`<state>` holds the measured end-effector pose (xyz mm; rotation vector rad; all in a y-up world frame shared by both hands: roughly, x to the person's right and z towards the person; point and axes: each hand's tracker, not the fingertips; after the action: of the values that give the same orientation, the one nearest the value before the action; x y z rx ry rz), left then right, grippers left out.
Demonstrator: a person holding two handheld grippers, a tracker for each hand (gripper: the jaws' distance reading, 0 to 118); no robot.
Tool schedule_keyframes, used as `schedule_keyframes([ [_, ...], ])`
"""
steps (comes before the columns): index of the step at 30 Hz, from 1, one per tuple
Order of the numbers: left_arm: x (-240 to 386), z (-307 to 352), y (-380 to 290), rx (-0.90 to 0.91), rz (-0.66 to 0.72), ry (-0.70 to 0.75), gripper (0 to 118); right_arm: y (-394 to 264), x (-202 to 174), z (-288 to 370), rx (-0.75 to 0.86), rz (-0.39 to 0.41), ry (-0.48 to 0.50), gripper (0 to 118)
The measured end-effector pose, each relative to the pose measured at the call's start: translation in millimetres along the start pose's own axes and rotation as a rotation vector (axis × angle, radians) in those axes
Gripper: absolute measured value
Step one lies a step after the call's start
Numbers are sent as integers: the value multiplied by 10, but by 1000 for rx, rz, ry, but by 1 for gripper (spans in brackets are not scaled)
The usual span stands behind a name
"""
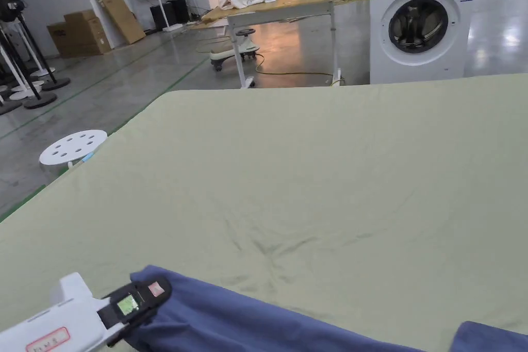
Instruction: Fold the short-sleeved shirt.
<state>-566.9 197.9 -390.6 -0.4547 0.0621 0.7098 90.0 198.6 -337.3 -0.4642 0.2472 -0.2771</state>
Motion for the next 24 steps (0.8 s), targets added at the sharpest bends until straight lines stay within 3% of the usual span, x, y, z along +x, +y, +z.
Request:
schedule_keyframes([
  [3, 422, -21, -133, -10, -88, -49, 4, -24, -12, -34, -4, -10, 9, 0],
  [8, 1327, -510, -981, -205, -276, -194, 4, 18, -59, 16, 4, 34, -3, 0],
  [13, 1778, -1090, -1762, -374, -351, -232, 4, 16, -10, 222, 35, 38, -31, 0],
  [17, 1877, -1379, -2109, -448, -393, -175, 7, -90, 162, 331, 36, -14, -82, 0],
  [19, 1859, -1383, -2094, -450, -376, -197, 25, -144, 251, 356, 29, -44, -103, 0],
  [21, 1845, -1279, -1975, -408, -295, -276, 61, -182, 314, 371, 21, -62, -113, 0],
  [22, 1814, -1232, -1904, -376, -262, -295, 65, -199, 337, 371, 19, -67, -117, 0],
  [24, 1747, -1119, -1716, -333, -222, -288, 50, -224, 366, 357, 10, -74, -117, 0],
])
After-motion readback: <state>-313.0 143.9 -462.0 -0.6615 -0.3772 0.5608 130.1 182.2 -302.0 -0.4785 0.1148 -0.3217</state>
